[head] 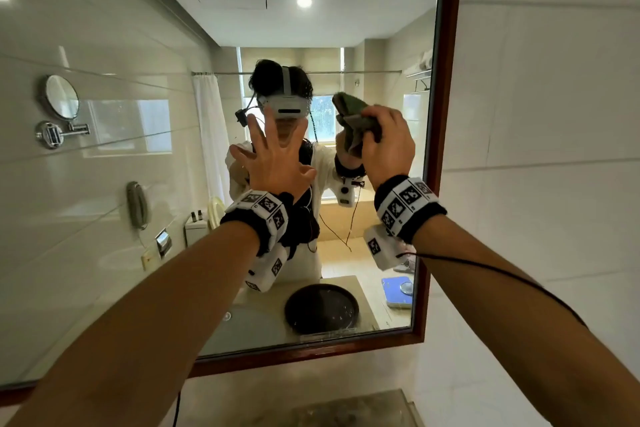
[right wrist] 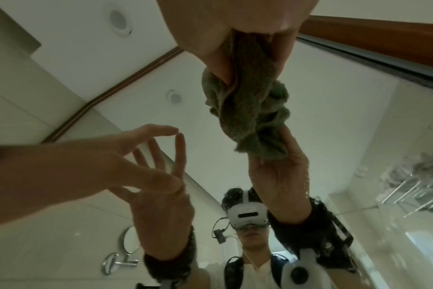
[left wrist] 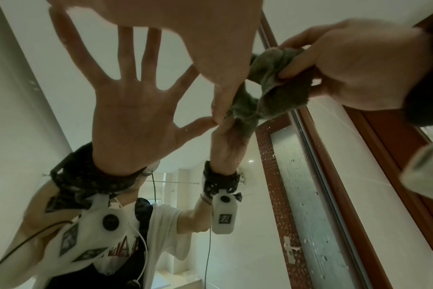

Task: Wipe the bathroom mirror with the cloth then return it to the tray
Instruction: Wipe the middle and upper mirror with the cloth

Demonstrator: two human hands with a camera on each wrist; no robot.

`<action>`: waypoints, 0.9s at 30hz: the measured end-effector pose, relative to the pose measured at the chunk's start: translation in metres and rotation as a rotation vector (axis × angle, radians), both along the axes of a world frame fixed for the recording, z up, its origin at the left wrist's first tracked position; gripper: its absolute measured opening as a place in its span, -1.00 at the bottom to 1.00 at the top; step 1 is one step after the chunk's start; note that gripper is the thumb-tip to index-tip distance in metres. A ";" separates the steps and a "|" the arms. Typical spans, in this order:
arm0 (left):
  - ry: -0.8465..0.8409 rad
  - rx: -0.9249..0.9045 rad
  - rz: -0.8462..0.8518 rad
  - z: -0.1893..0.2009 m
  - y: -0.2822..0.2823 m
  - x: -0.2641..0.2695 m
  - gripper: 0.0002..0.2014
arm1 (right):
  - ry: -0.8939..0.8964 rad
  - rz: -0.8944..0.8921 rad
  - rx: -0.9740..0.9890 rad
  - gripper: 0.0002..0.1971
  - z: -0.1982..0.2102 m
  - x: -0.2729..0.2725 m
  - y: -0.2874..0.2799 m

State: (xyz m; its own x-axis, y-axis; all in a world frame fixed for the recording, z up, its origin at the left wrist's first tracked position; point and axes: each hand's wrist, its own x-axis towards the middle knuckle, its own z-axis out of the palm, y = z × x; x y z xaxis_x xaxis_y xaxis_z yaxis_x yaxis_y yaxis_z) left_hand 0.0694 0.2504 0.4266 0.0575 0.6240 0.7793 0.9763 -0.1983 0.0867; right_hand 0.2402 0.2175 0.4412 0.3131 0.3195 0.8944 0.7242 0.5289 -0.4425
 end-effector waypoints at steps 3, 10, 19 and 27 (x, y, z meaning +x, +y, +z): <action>0.023 0.016 0.002 -0.001 0.002 -0.002 -0.08 | -0.078 -0.039 0.055 -0.60 0.002 -0.003 0.018; 0.050 0.074 0.046 -0.007 0.005 -0.001 -0.07 | -0.339 -0.167 0.114 -0.49 -0.031 -0.007 0.054; 0.026 0.054 0.040 -0.007 0.003 0.004 -0.11 | -0.537 -0.148 0.157 -0.67 -0.102 0.003 0.038; 0.029 0.056 0.056 -0.007 0.001 0.005 -0.11 | -0.628 -0.139 0.115 -0.60 -0.119 0.010 0.045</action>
